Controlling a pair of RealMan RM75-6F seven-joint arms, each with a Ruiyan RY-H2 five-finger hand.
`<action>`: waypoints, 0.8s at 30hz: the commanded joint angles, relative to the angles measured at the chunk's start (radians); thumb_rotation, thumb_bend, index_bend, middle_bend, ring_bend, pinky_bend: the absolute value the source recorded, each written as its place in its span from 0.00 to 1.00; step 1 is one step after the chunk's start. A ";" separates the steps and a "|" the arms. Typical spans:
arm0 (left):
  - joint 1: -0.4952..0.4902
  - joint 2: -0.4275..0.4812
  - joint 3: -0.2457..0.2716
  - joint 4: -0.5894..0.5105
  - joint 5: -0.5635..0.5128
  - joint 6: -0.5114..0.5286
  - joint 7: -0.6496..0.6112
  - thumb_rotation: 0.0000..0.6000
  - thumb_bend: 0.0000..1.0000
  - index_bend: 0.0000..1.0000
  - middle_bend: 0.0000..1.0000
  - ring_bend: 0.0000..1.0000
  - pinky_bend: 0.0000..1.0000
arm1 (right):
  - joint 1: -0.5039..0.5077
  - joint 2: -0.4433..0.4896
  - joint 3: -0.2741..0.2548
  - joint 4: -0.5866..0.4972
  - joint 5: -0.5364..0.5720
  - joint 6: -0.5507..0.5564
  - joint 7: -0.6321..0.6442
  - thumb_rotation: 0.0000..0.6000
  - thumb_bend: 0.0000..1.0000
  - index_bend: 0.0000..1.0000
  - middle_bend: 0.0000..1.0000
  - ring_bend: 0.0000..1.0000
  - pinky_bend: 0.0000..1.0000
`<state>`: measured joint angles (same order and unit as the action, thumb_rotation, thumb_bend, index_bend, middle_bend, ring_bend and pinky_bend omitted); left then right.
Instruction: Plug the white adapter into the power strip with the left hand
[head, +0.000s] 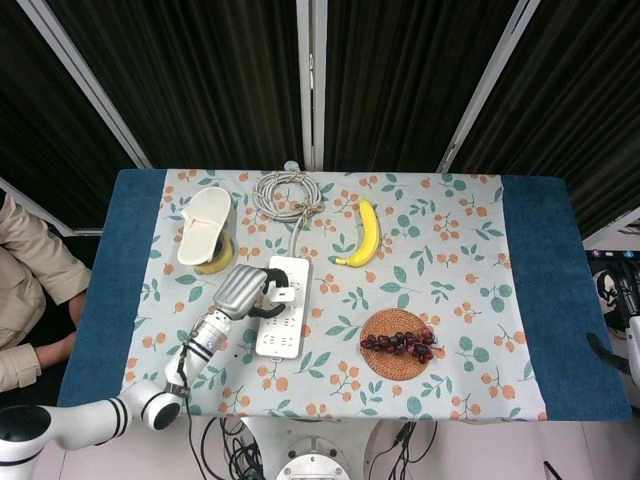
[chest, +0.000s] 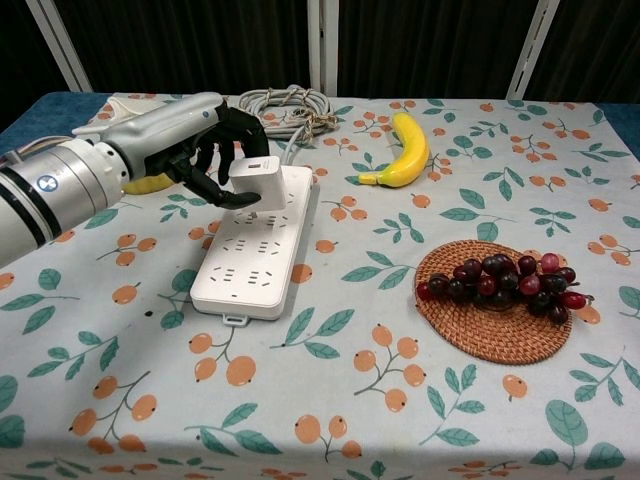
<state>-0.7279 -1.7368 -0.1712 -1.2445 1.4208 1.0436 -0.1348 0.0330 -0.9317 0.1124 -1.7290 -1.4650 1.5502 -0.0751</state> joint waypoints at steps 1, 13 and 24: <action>-0.003 -0.001 0.004 0.005 0.003 -0.003 -0.003 1.00 0.50 0.65 0.70 0.57 0.73 | 0.000 -0.002 -0.001 0.001 0.000 -0.001 0.000 1.00 0.12 0.00 0.01 0.00 0.00; -0.009 -0.004 0.012 0.030 0.001 -0.013 -0.016 1.00 0.50 0.65 0.70 0.57 0.73 | -0.004 -0.008 -0.004 0.003 0.005 0.000 0.001 1.00 0.12 0.00 0.01 0.00 0.00; -0.013 -0.004 0.016 0.040 0.000 -0.017 -0.020 1.00 0.50 0.65 0.70 0.56 0.73 | -0.005 -0.012 -0.005 0.007 0.007 0.000 0.003 1.00 0.12 0.00 0.01 0.00 0.00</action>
<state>-0.7412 -1.7407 -0.1558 -1.2047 1.4206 1.0265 -0.1551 0.0282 -0.9438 0.1077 -1.7221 -1.4584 1.5506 -0.0726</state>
